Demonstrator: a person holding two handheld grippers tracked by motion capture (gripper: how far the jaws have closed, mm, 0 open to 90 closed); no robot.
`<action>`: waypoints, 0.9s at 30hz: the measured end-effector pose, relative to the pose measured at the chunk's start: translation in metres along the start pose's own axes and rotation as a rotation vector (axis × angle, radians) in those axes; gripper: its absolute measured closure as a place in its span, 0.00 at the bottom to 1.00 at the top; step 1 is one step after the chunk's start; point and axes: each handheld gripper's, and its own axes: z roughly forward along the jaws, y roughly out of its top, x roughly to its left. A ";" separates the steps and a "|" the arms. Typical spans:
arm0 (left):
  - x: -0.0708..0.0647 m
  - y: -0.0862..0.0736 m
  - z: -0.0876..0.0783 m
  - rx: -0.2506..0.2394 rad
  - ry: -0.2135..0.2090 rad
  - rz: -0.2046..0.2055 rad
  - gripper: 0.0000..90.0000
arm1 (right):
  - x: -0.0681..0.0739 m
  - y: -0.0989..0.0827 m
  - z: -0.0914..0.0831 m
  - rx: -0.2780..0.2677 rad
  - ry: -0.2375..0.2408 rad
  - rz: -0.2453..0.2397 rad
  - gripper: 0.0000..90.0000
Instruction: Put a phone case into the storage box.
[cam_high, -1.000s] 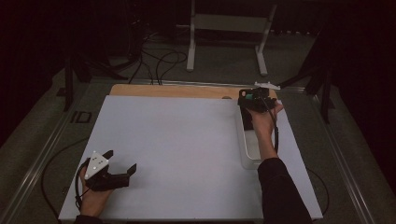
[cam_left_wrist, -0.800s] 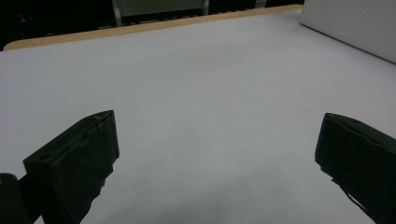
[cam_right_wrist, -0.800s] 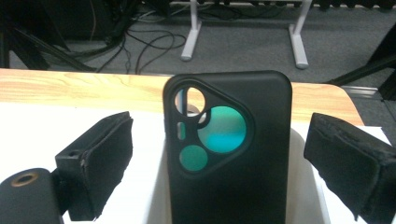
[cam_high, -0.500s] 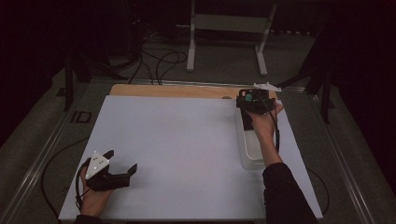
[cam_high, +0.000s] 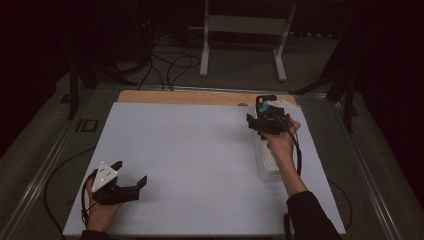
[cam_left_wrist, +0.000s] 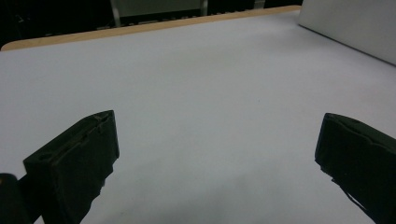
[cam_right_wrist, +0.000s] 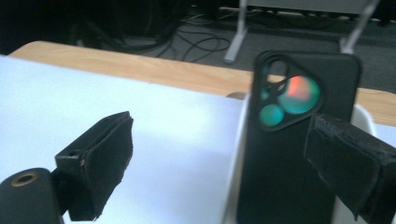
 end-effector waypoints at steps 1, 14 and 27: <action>0.000 0.000 0.000 0.000 0.000 0.000 0.00 | 0.002 -0.002 -0.003 -0.003 0.016 -0.006 0.09; 0.000 0.001 0.000 -0.004 -0.008 -0.003 0.00 | 0.020 -0.033 -0.051 -0.040 0.132 -0.055 0.09; 0.002 0.004 -0.004 -0.025 -0.009 -0.009 0.00 | 0.035 -0.061 -0.078 -0.067 0.193 -0.138 0.09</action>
